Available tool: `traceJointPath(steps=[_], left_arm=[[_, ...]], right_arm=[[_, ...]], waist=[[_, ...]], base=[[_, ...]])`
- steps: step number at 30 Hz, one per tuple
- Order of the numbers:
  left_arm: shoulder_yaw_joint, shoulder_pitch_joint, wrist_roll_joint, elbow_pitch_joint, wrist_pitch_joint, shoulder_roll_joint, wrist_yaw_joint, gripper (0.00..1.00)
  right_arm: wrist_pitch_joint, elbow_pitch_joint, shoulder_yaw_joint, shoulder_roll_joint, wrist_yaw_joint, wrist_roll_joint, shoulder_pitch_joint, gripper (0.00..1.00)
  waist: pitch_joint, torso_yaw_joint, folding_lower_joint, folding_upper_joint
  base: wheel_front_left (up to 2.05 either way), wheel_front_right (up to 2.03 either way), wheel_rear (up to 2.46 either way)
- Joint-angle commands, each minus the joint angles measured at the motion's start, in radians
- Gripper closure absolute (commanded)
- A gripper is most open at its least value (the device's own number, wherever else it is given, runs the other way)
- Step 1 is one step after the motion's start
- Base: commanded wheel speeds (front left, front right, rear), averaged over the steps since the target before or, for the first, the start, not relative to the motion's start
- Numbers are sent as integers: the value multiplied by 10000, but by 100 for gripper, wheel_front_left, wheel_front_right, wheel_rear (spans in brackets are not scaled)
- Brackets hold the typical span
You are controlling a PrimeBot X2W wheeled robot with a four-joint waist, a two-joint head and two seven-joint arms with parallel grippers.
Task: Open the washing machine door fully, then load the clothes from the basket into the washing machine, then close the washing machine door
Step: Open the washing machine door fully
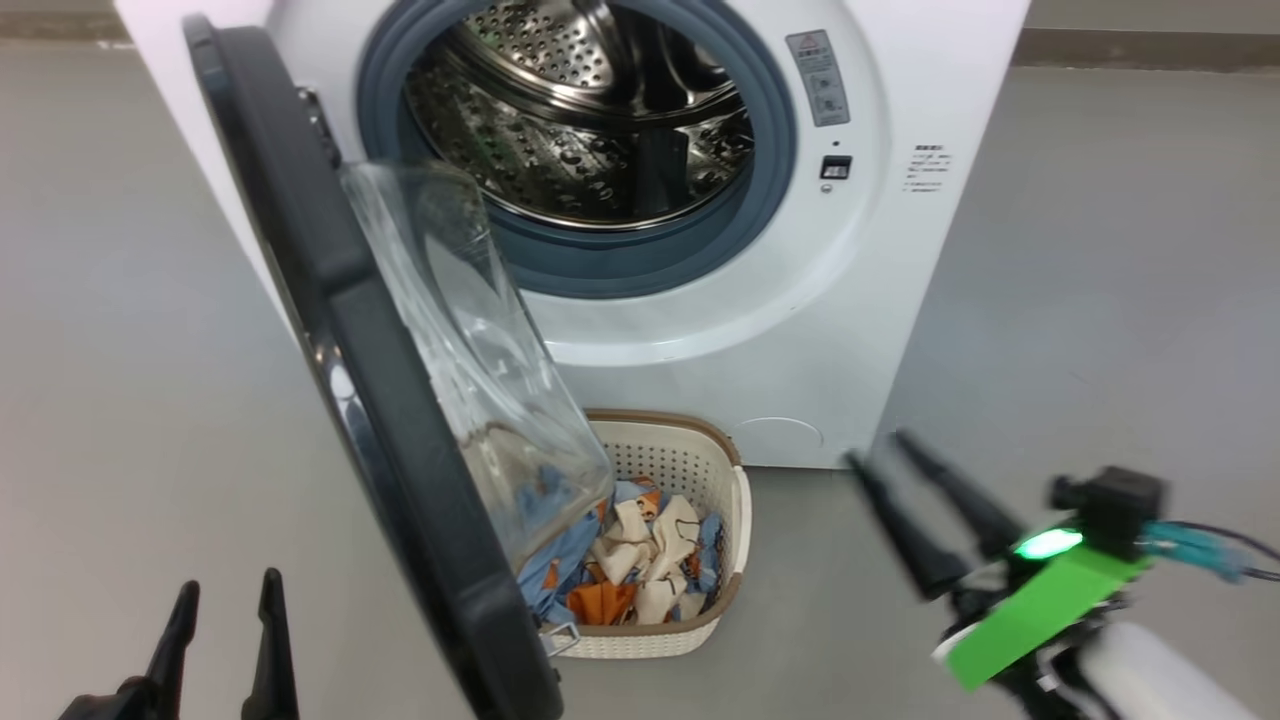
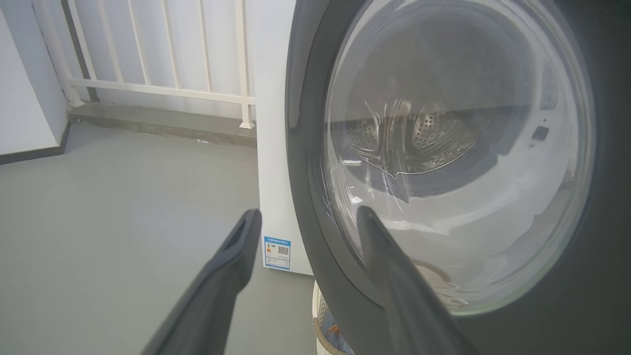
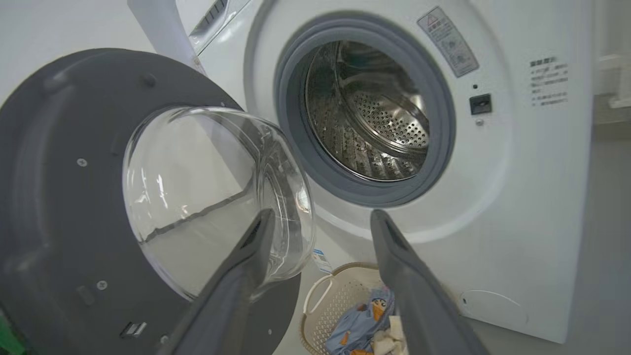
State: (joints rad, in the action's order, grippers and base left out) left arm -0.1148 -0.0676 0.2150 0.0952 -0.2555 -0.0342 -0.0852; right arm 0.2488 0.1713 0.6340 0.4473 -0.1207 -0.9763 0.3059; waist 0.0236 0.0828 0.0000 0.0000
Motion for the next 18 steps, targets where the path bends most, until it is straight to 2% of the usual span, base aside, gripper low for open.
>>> traceJointPath(steps=[1, 3, 4, 11, 18], left_arm=[[-419, 71, -64, -333, -63, -160, -50, 0], [-464, 34, -70, -371, -63, -160, -75, 0], [-464, 34, -70, -371, -63, -160, -75, 0], [-503, -33, -166, -399, -63, -160, -184, 0], [-460, -114, -187, -399, -63, -160, -203, 0]], right_arm=[[121, -267, -813, -104, -100, 722, -388, 0], [124, -372, -1778, -315, -100, 1745, -872, 0], [124, -372, -1778, -315, -100, 1745, -872, 0], [128, -995, -4835, -1505, -100, 4567, -2639, 0], [129, -1353, -6193, -2167, -100, 5907, -3448, 0]], waist=[[-23, -176, 0, 0], [-16, -271, 0, 0], [-16, -271, 0, 0], [18, -552, 0, 0], [-93, -684, 0, 0]], base=[[0, 0, 0], [0, 0, 0], [0, 0, 0], [0, 0, 0], [0, 0, 0]])
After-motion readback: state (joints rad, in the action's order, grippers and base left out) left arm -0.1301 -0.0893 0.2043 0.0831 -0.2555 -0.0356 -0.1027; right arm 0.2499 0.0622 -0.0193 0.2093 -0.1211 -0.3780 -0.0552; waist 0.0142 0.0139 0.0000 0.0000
